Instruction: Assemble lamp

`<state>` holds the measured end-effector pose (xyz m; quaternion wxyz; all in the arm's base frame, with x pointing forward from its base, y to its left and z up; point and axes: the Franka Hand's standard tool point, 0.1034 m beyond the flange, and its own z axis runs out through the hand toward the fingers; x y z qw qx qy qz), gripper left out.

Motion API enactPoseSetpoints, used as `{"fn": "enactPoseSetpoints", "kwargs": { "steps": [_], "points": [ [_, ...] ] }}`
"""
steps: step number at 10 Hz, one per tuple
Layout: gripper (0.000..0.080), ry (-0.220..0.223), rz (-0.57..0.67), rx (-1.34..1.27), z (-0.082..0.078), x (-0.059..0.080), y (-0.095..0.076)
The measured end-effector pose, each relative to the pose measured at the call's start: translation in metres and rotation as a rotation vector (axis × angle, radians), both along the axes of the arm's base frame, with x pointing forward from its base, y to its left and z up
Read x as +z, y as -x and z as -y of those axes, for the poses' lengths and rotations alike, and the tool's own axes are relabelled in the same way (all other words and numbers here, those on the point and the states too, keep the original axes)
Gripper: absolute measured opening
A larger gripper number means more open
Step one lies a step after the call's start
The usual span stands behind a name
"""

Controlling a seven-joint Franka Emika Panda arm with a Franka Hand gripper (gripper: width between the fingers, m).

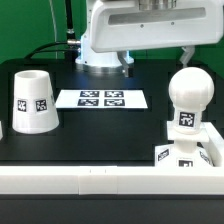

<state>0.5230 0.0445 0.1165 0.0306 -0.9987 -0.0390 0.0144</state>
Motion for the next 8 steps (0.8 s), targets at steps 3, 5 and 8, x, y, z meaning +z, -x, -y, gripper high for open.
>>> {"fn": "enactPoseSetpoints", "kwargs": {
  "steps": [3,5,8],
  "points": [
    [0.0698,-0.002,0.028,0.123,0.052,-0.001,0.046],
    [0.0698,0.004,0.037,0.138,0.105,0.001,0.053],
    [0.0698,0.003,0.034,0.128,0.101,0.0,0.053]
  ]
}}
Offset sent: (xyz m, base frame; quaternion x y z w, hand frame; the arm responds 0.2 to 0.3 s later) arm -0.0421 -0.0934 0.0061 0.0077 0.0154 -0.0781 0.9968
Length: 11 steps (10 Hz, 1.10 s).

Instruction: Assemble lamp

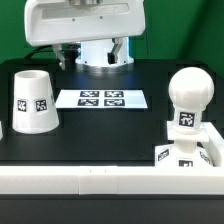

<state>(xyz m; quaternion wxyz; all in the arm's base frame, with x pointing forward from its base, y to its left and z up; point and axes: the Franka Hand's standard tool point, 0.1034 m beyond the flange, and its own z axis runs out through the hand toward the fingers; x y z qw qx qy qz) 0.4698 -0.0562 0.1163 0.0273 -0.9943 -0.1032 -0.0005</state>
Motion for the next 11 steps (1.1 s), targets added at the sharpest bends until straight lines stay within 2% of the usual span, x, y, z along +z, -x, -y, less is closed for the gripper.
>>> {"fn": "enactPoseSetpoints", "kwargs": {
  "steps": [2,3,5,8,11],
  "points": [
    [0.0698,0.001,-0.001,0.006,0.0,-0.001,0.001],
    [0.0698,0.022,-0.005,0.056,0.005,-0.006,0.008],
    [0.0698,0.015,-0.019,0.106,0.032,-0.008,0.031],
    [0.0698,0.011,-0.016,0.147,0.062,-0.006,0.038],
    [0.0698,0.013,-0.023,0.14,0.071,-0.013,0.036]
  ]
}}
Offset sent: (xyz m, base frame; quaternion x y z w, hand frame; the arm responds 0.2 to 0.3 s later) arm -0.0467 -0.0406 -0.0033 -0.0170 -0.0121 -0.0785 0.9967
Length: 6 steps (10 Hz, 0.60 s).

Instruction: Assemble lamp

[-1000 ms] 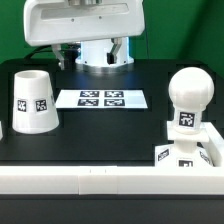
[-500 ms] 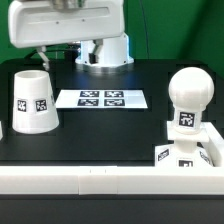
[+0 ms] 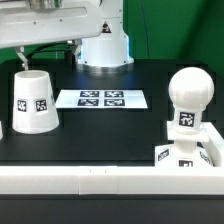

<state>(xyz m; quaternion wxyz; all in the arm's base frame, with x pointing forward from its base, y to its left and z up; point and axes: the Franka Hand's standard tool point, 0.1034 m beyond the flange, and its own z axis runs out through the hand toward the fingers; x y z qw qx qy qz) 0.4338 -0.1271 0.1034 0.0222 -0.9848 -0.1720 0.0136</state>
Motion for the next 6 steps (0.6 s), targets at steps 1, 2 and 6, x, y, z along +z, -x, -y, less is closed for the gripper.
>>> {"fn": "enactPoseSetpoints", "kwargs": {
  "steps": [1,2,6],
  "points": [
    [0.0698,0.001,-0.006,0.001,0.001,-0.004,-0.001],
    [0.0698,0.004,-0.01,0.002,0.002,-0.008,-0.002],
    [0.0698,0.01,-0.032,0.002,0.004,-0.025,0.002]
  ]
}}
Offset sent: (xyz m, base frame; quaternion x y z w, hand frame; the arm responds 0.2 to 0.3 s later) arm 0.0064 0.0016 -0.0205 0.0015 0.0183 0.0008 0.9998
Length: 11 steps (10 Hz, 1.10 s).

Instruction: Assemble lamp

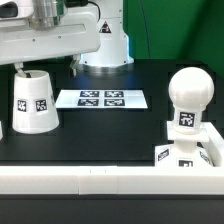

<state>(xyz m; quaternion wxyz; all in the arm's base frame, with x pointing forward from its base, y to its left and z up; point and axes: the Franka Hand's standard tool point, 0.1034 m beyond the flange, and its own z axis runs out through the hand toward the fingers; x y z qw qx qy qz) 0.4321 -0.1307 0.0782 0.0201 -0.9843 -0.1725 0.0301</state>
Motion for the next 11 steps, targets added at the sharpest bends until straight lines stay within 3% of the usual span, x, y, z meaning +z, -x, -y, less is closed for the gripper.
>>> {"fn": "enactPoseSetpoints", "kwargs": {
  "steps": [1,2,4,5,6,7,11],
  "points": [
    [0.0559,0.0,-0.001,0.0,0.0,-0.0002,0.0001],
    [0.0559,0.0,-0.002,0.0,0.0,-0.001,0.0006],
    [0.0284,0.0,-0.005,-0.001,0.0003,-0.0023,0.0015],
    [0.0284,0.0,-0.005,-0.001,0.0003,-0.0023,0.0015],
    [0.0102,0.0,-0.006,-0.001,0.0003,-0.0024,0.0015],
    [0.0044,0.0,-0.004,-0.001,0.0004,-0.0018,0.0012],
    [0.0044,-0.003,-0.008,0.005,-0.0034,-0.0018,0.0005]
  ]
}}
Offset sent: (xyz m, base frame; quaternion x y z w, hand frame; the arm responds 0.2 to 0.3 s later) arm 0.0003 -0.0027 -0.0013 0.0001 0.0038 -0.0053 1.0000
